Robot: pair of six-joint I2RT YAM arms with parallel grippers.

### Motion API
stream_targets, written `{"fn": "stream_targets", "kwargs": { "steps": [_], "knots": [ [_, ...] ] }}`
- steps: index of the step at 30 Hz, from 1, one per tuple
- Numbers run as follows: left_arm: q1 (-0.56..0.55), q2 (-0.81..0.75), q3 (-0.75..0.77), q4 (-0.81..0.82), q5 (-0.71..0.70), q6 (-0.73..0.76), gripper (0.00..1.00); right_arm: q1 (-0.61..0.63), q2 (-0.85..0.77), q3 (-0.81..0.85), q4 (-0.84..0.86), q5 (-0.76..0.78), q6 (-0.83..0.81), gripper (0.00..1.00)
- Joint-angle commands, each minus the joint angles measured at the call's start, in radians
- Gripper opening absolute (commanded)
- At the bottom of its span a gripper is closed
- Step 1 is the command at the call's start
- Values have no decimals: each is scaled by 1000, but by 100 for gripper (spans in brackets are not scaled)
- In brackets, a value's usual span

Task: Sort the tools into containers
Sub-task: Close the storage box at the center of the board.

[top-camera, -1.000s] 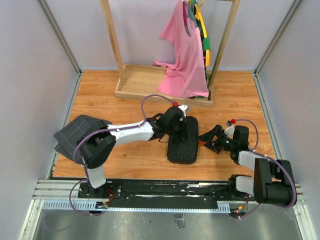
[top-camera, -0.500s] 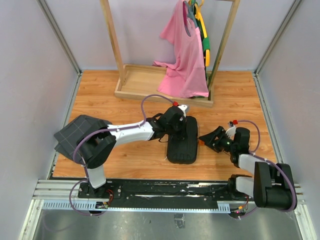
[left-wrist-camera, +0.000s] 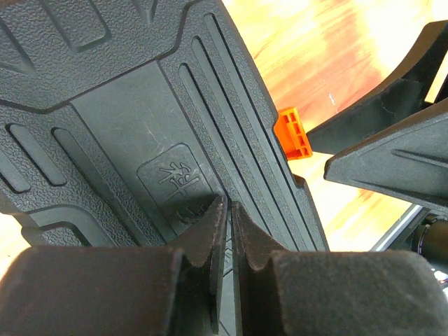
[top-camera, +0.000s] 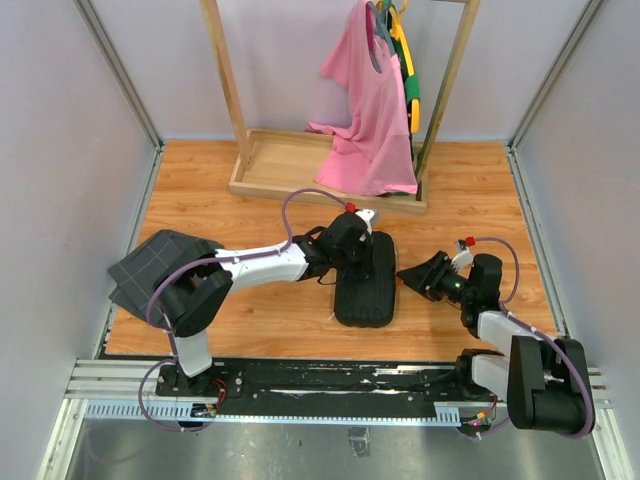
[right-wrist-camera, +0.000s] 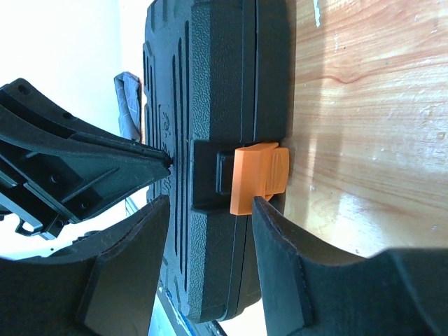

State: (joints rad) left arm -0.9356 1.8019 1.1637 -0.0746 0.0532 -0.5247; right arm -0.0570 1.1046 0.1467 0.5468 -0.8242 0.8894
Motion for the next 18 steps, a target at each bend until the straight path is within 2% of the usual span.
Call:
{"fn": "stream_targets", "kwargs": {
  "steps": [1, 18],
  "knots": [
    [-11, 57, -20, -54, -2, 3, 12, -3, 28, -1, 65, -48, 24, 52],
    [-13, 65, -21, -48, 10, -1, 12, -1, 168, 5, 194, -51, 49, 50]
  ]
}}
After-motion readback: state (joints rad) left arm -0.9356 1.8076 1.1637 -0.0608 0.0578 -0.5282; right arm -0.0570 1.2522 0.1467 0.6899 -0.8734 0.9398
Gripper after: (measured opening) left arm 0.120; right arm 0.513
